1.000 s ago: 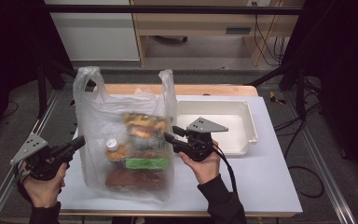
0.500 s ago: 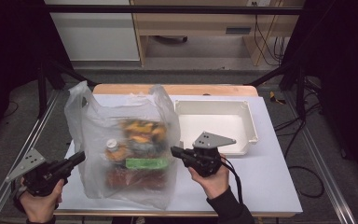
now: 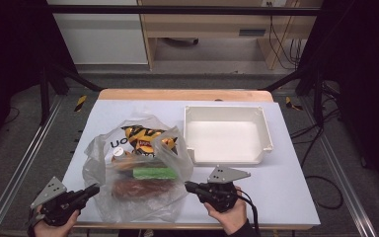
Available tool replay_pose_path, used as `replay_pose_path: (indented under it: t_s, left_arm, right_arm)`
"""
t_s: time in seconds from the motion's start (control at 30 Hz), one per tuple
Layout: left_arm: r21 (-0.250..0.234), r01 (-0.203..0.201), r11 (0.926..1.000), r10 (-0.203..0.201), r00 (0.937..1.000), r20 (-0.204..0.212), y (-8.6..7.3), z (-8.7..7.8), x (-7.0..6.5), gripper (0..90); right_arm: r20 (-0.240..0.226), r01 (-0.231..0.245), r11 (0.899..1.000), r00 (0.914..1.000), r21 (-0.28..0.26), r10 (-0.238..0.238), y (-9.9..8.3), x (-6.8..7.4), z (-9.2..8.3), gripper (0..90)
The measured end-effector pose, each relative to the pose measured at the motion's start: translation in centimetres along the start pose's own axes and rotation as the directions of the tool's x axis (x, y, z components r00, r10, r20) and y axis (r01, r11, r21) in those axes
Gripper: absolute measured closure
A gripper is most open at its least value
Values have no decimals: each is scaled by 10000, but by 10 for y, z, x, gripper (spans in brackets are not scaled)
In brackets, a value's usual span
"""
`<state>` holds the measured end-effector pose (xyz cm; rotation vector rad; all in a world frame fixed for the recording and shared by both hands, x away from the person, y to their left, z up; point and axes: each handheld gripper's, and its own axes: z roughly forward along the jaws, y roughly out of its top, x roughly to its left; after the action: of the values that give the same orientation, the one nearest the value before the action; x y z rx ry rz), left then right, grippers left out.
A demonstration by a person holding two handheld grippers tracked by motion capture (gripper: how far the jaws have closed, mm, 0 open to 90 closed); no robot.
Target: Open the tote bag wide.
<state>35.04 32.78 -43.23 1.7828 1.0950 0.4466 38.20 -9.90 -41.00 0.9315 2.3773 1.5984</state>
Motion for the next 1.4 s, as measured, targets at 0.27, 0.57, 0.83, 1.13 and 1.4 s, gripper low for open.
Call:
replay_pose_path:
  t_s: [0.27, 0.57, 0.83, 1.13, 1.4]
  left_arm:
    - [574, 154, 9982, -145, 9997, -172, -18, 10, 3, 900]
    - [1284, -347, 9911, 389, 9988, -297, -27, 22, -1, 880]
    - [677, -587, 9960, 621, 9969, -492, -25, 21, -2, 584]
    - [-444, -960, 9944, 923, 9926, -789, -9, 6, -9, 353]
    - [-1643, -1095, 9803, 971, 9919, -813, 21, -14, -22, 254]
  right_arm:
    - [311, -255, 9963, 9993, 826, 230, -26, -7, 19, 900]
    - [629, -369, 9888, 9976, 1449, 280, -45, -10, 34, 900]
    - [850, -66, 9901, 9964, 1400, -54, -49, -7, 40, 723]
    - [1143, 127, 9998, 9934, -135, -111, -29, -8, 6, 466]
    - [1510, 956, 9882, 9855, -1199, -770, 8, 6, -10, 377]
